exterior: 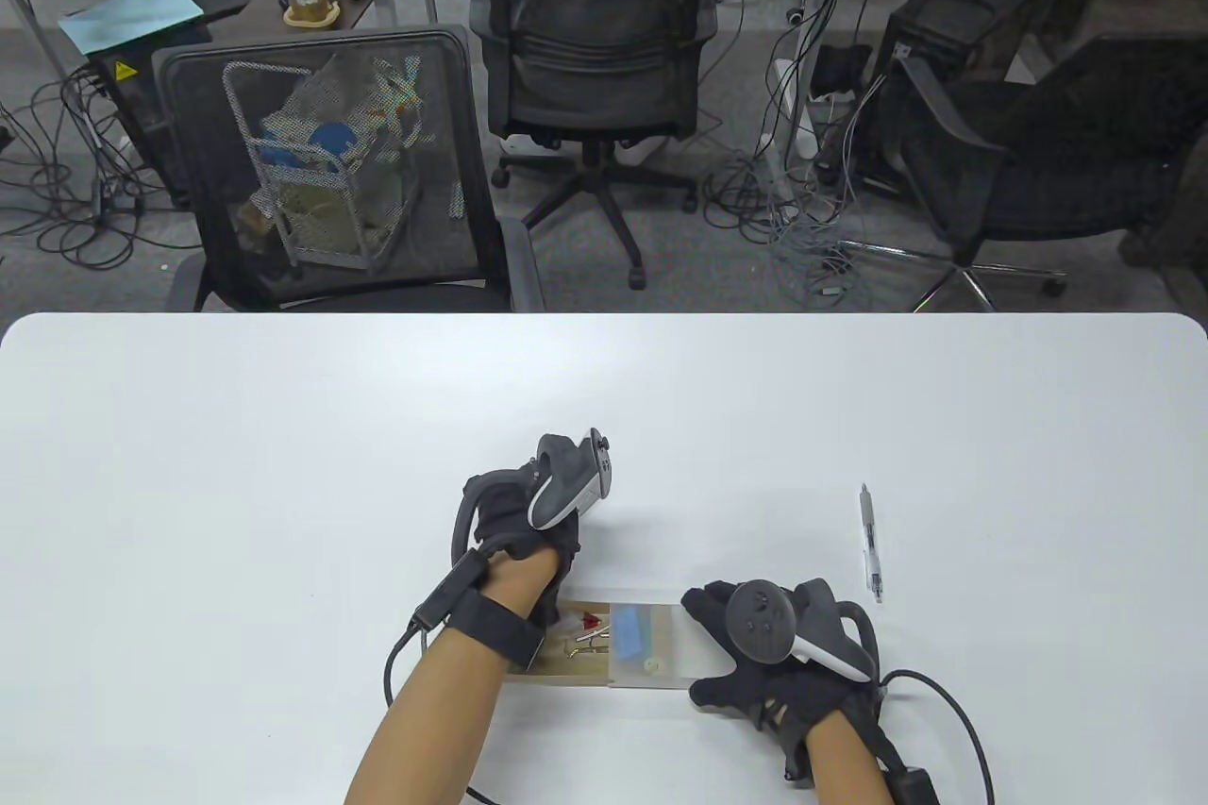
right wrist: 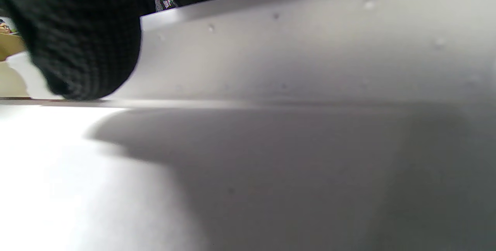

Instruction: Pack snap-button pull-out pencil case

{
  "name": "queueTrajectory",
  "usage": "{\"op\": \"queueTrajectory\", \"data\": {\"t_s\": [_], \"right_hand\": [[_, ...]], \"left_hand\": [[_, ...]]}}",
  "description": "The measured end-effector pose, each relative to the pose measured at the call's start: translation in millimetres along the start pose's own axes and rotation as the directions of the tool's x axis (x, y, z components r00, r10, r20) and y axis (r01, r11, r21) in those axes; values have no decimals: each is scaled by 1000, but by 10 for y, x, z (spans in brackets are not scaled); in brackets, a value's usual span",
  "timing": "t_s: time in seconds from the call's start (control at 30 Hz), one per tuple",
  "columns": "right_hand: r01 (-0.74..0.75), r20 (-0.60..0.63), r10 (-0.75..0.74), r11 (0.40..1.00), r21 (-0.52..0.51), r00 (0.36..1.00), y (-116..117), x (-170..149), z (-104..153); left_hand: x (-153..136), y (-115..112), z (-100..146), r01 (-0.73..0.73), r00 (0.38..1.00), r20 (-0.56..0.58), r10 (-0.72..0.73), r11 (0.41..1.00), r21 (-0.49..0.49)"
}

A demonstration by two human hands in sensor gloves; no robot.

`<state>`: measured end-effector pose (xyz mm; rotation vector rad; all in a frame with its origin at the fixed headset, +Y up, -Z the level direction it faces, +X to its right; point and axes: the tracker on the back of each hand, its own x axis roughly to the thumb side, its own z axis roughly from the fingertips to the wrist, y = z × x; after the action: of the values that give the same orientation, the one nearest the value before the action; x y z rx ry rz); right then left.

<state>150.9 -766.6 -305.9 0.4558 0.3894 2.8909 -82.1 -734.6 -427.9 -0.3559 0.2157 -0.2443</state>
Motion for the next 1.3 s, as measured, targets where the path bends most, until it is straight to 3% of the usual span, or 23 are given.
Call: {"op": "queueTrajectory", "data": {"t_s": [0.3,0.9,1.07,1.3], "right_hand": [[4,0,-4,1000,0,1000,3,-5,2],[5,0,-5,1000,-1,1000,7,-8,4],[8,1,-8,1000,0,1000,9,-10,4],[7,0,-7,1000,1,1000,11,-11,4]], "left_hand": [[-12,-47,16,38,998,-42,-38,999,-11],[-82,13,79,-37,999,11,37,999,15],[-257,178,242,-131,987,96,126,991,40],[-595,465,699,-204,947,281,157,968,146]]}}
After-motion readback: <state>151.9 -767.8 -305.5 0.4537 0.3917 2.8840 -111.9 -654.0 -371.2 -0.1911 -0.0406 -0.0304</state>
